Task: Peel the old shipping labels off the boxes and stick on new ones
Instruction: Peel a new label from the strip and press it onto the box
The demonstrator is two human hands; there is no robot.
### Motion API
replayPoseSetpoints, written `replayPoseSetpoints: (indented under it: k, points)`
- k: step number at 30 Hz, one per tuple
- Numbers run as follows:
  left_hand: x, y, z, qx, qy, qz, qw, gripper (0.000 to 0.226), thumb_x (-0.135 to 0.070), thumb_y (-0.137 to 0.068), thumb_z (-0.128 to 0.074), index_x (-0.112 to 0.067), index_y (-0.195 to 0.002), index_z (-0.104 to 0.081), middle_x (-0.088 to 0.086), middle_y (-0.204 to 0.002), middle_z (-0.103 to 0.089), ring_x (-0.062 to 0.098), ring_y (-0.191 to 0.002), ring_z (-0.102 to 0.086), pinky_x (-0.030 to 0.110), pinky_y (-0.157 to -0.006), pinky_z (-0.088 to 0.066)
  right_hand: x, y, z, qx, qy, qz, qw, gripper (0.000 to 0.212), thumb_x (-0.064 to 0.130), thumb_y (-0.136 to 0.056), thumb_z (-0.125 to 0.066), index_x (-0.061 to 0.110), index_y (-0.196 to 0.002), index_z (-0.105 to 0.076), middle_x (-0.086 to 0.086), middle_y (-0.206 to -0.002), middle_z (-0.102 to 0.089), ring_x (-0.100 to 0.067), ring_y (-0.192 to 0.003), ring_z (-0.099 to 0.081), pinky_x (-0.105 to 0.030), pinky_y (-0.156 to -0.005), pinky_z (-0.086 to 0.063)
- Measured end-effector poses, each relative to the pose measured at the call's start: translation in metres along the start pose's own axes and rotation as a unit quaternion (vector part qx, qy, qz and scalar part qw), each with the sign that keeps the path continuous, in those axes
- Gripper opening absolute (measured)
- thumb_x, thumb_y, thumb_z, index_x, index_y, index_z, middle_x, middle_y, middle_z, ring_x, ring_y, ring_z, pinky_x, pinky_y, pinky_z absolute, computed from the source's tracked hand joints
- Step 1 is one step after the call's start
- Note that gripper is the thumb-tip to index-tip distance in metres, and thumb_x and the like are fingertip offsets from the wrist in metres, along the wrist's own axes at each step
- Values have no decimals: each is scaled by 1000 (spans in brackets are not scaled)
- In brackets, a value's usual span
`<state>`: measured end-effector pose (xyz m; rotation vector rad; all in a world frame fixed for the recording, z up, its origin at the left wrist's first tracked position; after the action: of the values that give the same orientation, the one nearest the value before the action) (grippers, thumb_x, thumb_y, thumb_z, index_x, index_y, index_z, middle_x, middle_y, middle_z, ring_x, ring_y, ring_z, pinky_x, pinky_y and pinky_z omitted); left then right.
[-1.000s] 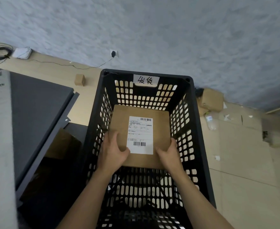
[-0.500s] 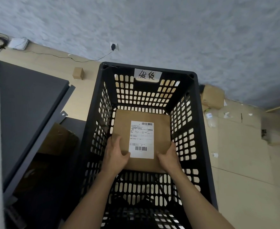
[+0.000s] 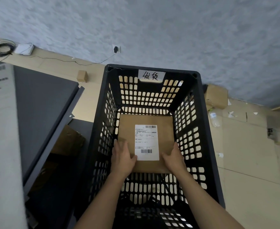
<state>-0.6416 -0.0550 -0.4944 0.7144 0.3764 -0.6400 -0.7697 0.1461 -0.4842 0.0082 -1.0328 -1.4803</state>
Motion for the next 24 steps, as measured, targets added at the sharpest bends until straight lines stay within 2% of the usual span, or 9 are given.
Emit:
replayPoseSetpoints:
  k: [3,5,7,10,12,16,20,24]
  points:
    - [-20,15,19,-22,-16,-20,999,62,-35,-94,-60,-21,-146,-30,14,-162,-6,33,-148,-14,48,-117,-30,28,18,14,-12,3,58,998,58,19,-93,-63,17,-146,-39,-4,-136,-53,-21,-123,-55,-29,-95,-47]
    - [-45,27,39,-48,-18,-64,997,50,-34,-96,-56,-21,-141,-38,8,-158,-21,26,-144,-26,39,-110,-38,52,35,26,-16,9,105,994,53,19,-95,-61,19,-145,-42,3,-130,-54,-15,-121,-54,-21,-92,-43]
    - [-72,41,63,-71,-16,-113,991,43,-34,-96,-55,-24,-136,-44,-1,-143,-42,18,-130,-44,30,-95,-46,78,54,41,-25,34,147,988,55,26,-97,-58,17,-148,-38,0,-138,-50,-15,-128,-48,-25,-101,-39]
    - [-111,68,103,-118,-42,-174,977,35,-36,-97,-51,-24,-129,-48,-6,-127,-53,15,-115,-53,32,-87,-51,126,92,68,-51,67,237,968,52,31,-99,-55,20,-147,-41,1,-146,-48,-14,-133,-44,-33,-109,-39]
    - [-140,96,133,-157,-57,-209,963,32,-35,-98,-48,-23,-128,-49,-6,-124,-55,15,-112,-55,31,-85,-49,159,122,87,-63,75,300,949,46,30,-99,-54,22,-144,-46,4,-141,-52,-11,-128,-47,-32,-108,-42]
    - [-176,168,186,-249,-70,-263,930,35,-33,-100,-47,-24,-133,-50,-10,-124,-57,9,-109,-56,28,-84,-51,208,183,117,-85,97,420,898,42,33,-100,-50,26,-141,-48,11,-138,-52,-4,-125,-48,-21,-101,-38]
    - [-173,243,221,-340,-83,-254,902,24,-31,-98,-48,-26,-120,-57,-13,-111,-60,6,-100,-56,28,-74,-53,235,246,127,-69,94,525,843,41,36,-101,-48,32,-141,-47,21,-134,-48,14,-112,-38,0,-85,-30]
    - [-147,311,244,-418,-92,-226,875,19,-29,-96,-50,-27,-112,-59,-16,-105,-61,4,-94,-57,28,-70,-54,250,305,111,-11,79,610,788,40,39,-99,-45,35,-139,-48,29,-126,-43,25,-109,-35,8,-87,-23]
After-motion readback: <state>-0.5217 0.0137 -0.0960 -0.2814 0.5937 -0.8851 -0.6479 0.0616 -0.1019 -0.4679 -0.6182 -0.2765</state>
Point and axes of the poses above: each hand's wrist, its own y-axis away from the middle knuckle, its own z-axis out of the back of the hand, x = y × z, the point moved 10 cm from there along -y, towards the middle knuckle
